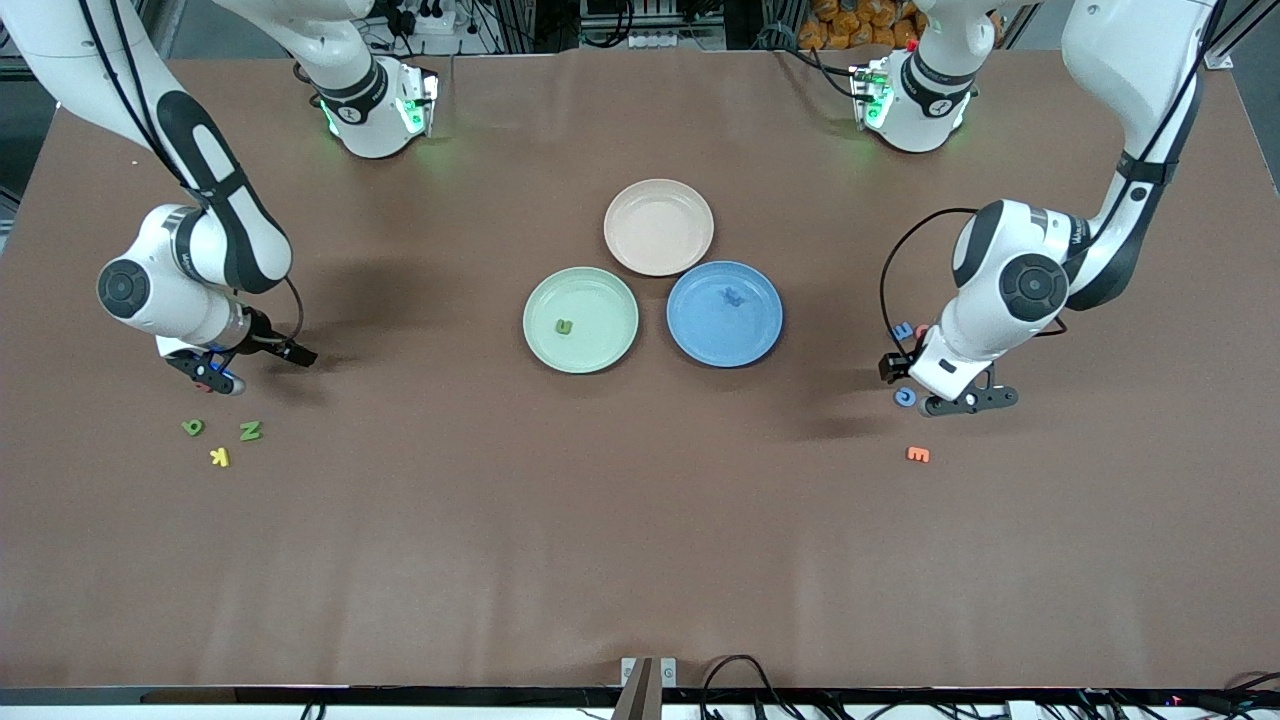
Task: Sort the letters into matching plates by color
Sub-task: 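Grasp the green B with the right gripper while the left gripper grasps the blue c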
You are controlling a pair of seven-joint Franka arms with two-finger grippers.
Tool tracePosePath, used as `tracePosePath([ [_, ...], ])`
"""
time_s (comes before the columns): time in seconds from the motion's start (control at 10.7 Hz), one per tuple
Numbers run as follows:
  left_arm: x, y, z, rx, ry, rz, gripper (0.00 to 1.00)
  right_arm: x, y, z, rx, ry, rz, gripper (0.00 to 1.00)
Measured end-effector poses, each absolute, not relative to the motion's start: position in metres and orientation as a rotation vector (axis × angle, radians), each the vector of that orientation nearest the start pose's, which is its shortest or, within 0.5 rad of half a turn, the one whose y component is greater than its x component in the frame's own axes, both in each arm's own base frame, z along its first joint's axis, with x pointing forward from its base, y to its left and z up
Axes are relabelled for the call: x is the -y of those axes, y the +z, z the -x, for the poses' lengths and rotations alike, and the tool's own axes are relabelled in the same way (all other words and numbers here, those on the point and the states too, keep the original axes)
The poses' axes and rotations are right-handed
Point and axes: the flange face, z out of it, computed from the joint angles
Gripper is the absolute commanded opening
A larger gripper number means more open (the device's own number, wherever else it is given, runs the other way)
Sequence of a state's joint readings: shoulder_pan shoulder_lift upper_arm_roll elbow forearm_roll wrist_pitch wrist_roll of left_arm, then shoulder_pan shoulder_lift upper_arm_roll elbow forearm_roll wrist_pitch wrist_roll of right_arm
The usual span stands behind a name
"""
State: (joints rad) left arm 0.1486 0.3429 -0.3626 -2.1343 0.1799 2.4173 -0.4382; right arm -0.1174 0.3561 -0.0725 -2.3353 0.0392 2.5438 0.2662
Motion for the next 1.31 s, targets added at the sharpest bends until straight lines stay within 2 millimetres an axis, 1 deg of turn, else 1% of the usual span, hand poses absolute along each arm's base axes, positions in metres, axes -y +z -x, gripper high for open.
tracePosePath([
  [0.09, 0.113, 0.245, -0.558, 0.166, 0.027, 3.143, 0.71, 0.096, 0.172, -0.491, -0.757, 0.218, 3.053, 0.88],
  [0.28, 0.107, 0.232, -0.56, 0.158, -0.002, 3.153, 0.68, 0.096, 0.172, -0.49, -0.756, 0.212, 3.054, 0.76],
  [0.56, 0.091, 0.216, -0.565, 0.169, -0.052, 3.163, 0.67, 0.096, 0.171, -0.49, -0.755, 0.212, 3.054, 0.62],
  [0.65, 0.088, 0.211, -0.566, 0.177, -0.061, 3.17, 0.67, 0.096, 0.171, -0.49, -0.754, 0.199, 3.055, 0.58],
  [0.84, 0.086, 0.203, -0.568, 0.187, -0.087, 3.185, 0.67, 0.095, 0.168, -0.491, -0.747, 0.174, 3.058, 0.46],
  [1.12, 0.088, 0.194, -0.567, 0.188, -0.096, 3.199, 0.67, 0.096, 0.17, -0.491, -0.727, 0.168, 3.063, 0.42],
  [1.21, 0.089, 0.192, -0.567, 0.187, -0.098, 3.202, 0.65, 0.096, 0.17, -0.491, -0.726, 0.167, 3.063, 0.41],
  [1.31, 0.089, 0.191, -0.567, 0.187, -0.095, 3.203, 0.64, 0.096, 0.17, -0.491, -0.725, 0.167, 3.063, 0.37],
])
